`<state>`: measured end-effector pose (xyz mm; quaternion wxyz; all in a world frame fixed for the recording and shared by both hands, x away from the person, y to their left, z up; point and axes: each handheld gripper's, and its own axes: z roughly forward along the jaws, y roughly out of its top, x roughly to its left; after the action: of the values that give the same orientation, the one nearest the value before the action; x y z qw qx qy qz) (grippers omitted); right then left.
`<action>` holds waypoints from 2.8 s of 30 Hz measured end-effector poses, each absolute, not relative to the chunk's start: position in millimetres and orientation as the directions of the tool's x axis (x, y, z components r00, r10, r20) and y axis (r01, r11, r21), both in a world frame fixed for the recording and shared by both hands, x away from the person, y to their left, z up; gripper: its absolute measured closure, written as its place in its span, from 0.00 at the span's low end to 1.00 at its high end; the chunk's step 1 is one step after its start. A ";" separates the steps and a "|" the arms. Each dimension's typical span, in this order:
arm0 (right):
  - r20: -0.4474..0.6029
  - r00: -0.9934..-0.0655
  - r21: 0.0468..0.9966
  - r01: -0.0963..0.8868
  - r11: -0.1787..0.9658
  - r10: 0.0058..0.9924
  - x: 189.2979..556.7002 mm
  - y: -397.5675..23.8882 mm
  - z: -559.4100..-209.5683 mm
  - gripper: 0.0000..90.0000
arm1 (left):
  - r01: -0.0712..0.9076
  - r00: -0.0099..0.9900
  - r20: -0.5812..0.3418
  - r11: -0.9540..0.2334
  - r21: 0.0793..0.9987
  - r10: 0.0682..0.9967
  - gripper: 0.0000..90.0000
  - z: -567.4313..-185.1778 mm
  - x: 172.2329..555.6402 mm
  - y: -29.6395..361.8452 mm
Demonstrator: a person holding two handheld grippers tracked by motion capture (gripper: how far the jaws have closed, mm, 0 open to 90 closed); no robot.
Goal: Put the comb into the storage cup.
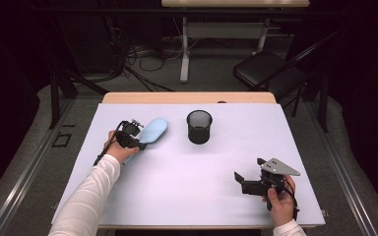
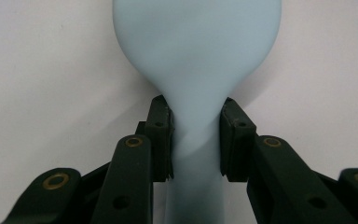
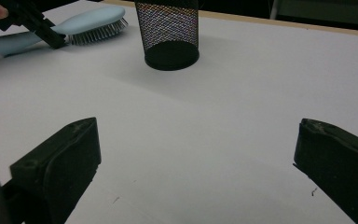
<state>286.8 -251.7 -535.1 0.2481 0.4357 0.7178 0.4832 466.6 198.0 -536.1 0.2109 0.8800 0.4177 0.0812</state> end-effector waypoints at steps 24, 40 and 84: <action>0.060 -0.497 0.908 0.387 0.159 0.866 286.7 -251.4 -535.1 0.00 | 0.700 0.615 -0.043 -0.521 0.489 0.787 0.77 -528.7 464.1 204.6; 0.062 -0.496 0.907 0.390 0.159 0.866 287.0 -251.2 -535.4 0.00 | 0.679 0.609 -0.059 -0.481 0.555 0.791 0.77 -517.9 458.4 204.8; 0.059 -0.492 0.903 0.396 0.163 0.868 287.9 -250.4 -536.7 0.00 | 0.606 0.633 -0.112 -0.400 0.688 0.766 0.77 -480.4 422.0 193.2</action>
<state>287.9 -250.4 -536.7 0.2482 0.4385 0.7212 0.4754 422.0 193.2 -480.4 0.3590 0.8292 0.4136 0.1114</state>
